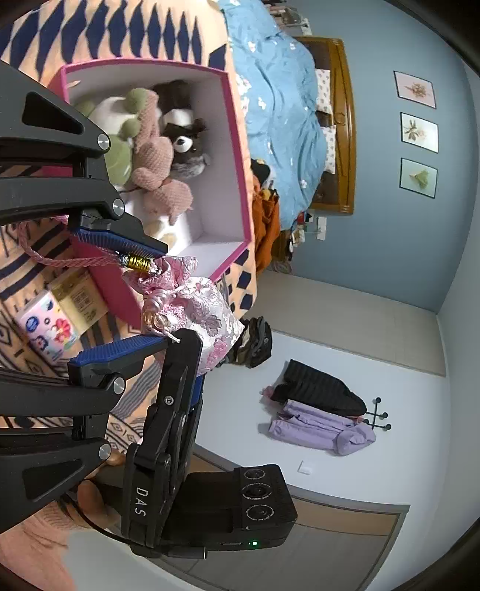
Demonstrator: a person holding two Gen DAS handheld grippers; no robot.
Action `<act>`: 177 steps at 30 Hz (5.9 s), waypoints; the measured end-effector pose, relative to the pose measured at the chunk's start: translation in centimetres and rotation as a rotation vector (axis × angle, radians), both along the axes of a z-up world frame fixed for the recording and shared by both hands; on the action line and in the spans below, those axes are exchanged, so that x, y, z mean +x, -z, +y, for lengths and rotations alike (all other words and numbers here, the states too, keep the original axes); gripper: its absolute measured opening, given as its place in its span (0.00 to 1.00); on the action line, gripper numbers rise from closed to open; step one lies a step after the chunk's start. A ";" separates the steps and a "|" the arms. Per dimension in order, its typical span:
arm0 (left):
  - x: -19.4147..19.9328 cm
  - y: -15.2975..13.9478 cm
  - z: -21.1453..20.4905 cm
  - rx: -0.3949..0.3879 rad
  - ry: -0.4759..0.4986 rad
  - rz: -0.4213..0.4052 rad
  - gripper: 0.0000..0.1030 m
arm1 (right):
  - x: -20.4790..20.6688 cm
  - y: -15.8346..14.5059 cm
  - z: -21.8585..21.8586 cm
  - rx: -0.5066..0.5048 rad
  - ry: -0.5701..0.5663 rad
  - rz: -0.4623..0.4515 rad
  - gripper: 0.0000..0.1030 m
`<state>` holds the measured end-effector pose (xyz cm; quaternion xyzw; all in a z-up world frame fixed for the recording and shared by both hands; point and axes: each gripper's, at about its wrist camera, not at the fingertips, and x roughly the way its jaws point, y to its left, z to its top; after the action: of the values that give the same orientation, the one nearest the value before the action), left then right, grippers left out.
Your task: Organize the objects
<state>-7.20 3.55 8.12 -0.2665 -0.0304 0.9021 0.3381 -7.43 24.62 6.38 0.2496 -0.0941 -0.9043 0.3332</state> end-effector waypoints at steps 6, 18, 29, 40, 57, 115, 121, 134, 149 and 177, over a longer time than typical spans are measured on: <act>-1.3 -0.4 0.4 -0.022 -0.015 0.012 0.42 | -1.4 -0.5 0.1 -0.019 0.013 -0.001 0.46; -3.3 0.2 0.6 -0.042 -0.025 -0.003 0.42 | -3.4 0.0 0.1 -0.030 0.040 -0.026 0.46; -4.4 1.2 0.8 -0.050 -0.030 -0.032 0.42 | -5.0 1.1 0.0 -0.025 0.052 -0.064 0.46; -5.9 2.9 1.3 -0.078 -0.041 -0.078 0.42 | -6.4 2.5 -0.1 0.001 0.071 -0.107 0.46; -7.9 5.2 1.9 -0.100 -0.059 -0.145 0.39 | -7.6 4.3 -0.9 0.056 0.088 -0.145 0.46; 2.6 13.7 4.1 -0.091 0.078 -0.340 0.52 | 1.8 14.4 4.0 0.080 0.069 -0.391 0.57; 2.6 14.4 4.3 -0.082 0.097 -0.367 0.38 | 1.7 15.3 3.8 0.070 0.064 -0.409 0.51; 3.4 14.2 4.1 -0.081 0.115 -0.351 0.37 | 2.1 15.4 3.6 0.060 0.062 -0.408 0.48; 4.8 12.1 3.9 -0.053 0.123 -0.300 0.37 | 3.7 13.4 3.6 0.061 0.078 -0.346 0.48; 5.6 8.0 2.7 -0.011 0.079 -0.193 0.37 | 4.1 9.0 2.3 0.052 0.052 -0.219 0.48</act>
<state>-1.65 6.27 0.09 -0.3549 -0.0474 0.8584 0.3672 -3.29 26.90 -2.67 0.3533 -0.1127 -0.8820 0.2908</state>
